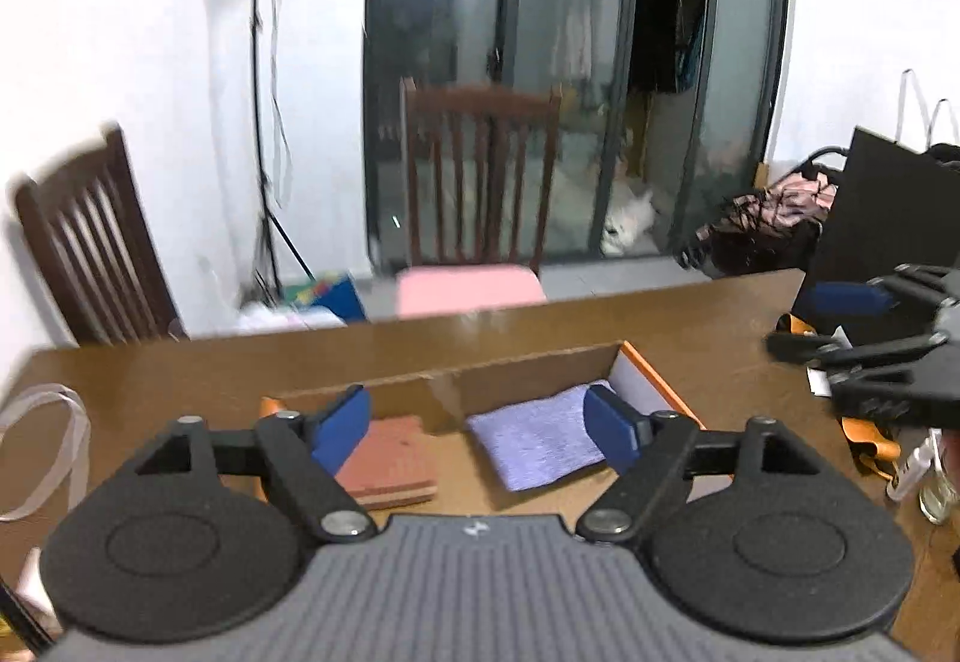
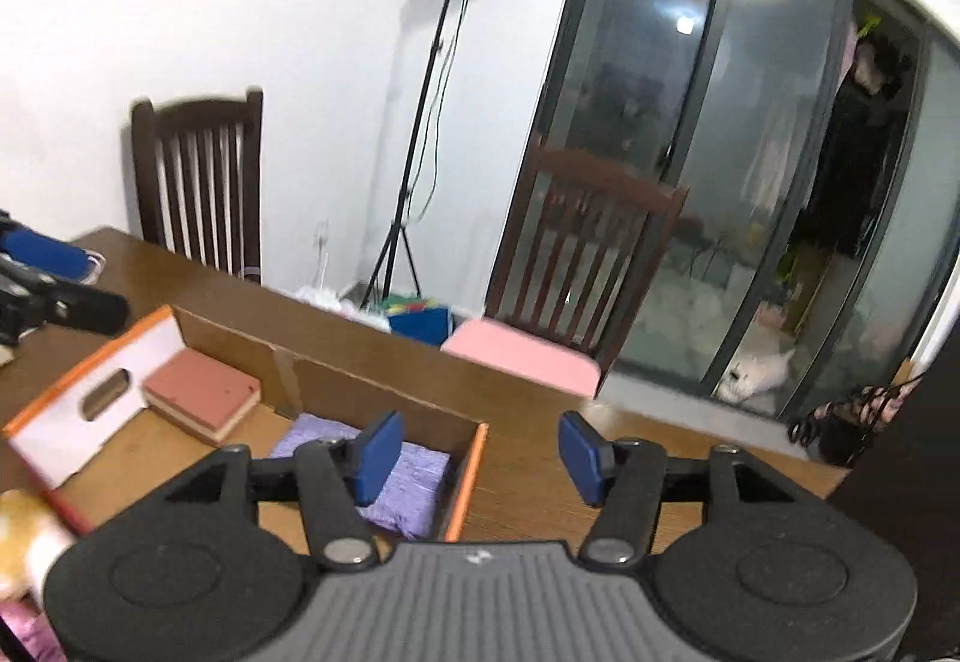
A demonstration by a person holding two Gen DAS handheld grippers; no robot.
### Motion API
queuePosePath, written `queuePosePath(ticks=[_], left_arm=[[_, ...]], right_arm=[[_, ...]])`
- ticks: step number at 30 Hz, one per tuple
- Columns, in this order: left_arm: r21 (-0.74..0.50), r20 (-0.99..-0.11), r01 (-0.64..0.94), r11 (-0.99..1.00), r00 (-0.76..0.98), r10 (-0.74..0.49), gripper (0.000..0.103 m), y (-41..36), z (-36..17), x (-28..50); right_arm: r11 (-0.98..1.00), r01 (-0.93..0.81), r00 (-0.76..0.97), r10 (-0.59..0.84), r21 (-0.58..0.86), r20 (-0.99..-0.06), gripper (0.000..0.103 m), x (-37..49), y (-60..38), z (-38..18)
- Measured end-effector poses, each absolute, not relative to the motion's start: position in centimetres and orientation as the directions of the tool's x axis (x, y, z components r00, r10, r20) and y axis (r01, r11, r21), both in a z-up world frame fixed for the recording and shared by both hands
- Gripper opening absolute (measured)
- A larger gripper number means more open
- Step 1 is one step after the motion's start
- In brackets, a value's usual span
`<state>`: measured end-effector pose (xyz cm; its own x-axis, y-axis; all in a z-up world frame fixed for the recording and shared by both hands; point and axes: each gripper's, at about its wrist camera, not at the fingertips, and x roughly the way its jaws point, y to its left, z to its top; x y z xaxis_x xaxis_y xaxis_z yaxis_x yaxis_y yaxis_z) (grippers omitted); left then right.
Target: Organize soft objects
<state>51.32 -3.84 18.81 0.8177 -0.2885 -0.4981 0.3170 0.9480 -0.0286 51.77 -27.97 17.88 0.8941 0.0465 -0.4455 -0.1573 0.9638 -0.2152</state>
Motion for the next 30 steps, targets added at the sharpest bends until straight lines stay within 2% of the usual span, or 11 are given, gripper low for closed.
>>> queuePosePath(ticks=[2, 4, 9, 12, 18, 21, 24, 26, 30], left_arm=[[-0.011, -0.456, 0.311, 0.95, 0.844, -0.282, 0.087, -2.7, 20.1, 48.2], [0.008, -0.425, 0.303, 0.953, 0.864, -0.271, 0.089, -2.1, 21.0, 45.6], [0.066, -0.34, 0.281, 0.958, 0.909, -0.243, 0.098, -1.2, 21.9, 38.7], [0.093, -0.292, 0.259, 0.961, 0.93, -0.223, 0.102, -0.7, 20.6, 34.1], [0.127, -0.215, 0.24, 0.962, 0.954, -0.209, 0.103, 0.1, 14.9, 24.4], [0.108, -0.215, 0.179, 0.978, 0.965, -0.152, 0.103, 0.3, 12.1, 21.0], [0.109, -0.209, 0.154, 0.982, 0.969, -0.129, 0.103, 0.4, 9.7, 17.7], [0.086, -0.232, 0.132, 0.988, 0.967, -0.109, 0.103, 1.2, 8.2, 16.1], [0.055, -0.349, 0.157, 0.986, 0.928, -0.129, 0.103, 1.8, 6.0, 16.1]], right_arm=[[0.965, -0.141, 0.913, 0.04, -0.222, -0.407, 0.072, 48.8, -28.6, 19.5], [0.966, -0.131, 0.926, 0.038, -0.225, -0.375, 0.076, 46.1, -28.8, 20.8], [0.968, -0.143, 0.941, 0.068, -0.208, -0.332, 0.08, 40.6, -28.4, 22.1], [0.972, -0.153, 0.951, 0.097, -0.178, -0.292, 0.082, 36.4, -28.1, 21.9], [0.965, -0.218, 0.962, 0.187, -0.143, -0.199, 0.092, 26.5, -26.6, 17.7], [0.966, -0.218, 0.968, 0.195, -0.139, -0.157, 0.092, 22.5, -25.7, 15.0], [0.971, -0.199, 0.97, 0.176, -0.135, -0.168, 0.092, 19.3, -24.7, 11.7], [0.974, -0.206, 0.963, 0.184, -0.093, -0.199, 0.092, 17.5, -24.3, 9.3], [0.967, -0.255, 0.918, 0.24, -0.006, -0.315, 0.092, 16.2, -23.7, 5.5]])
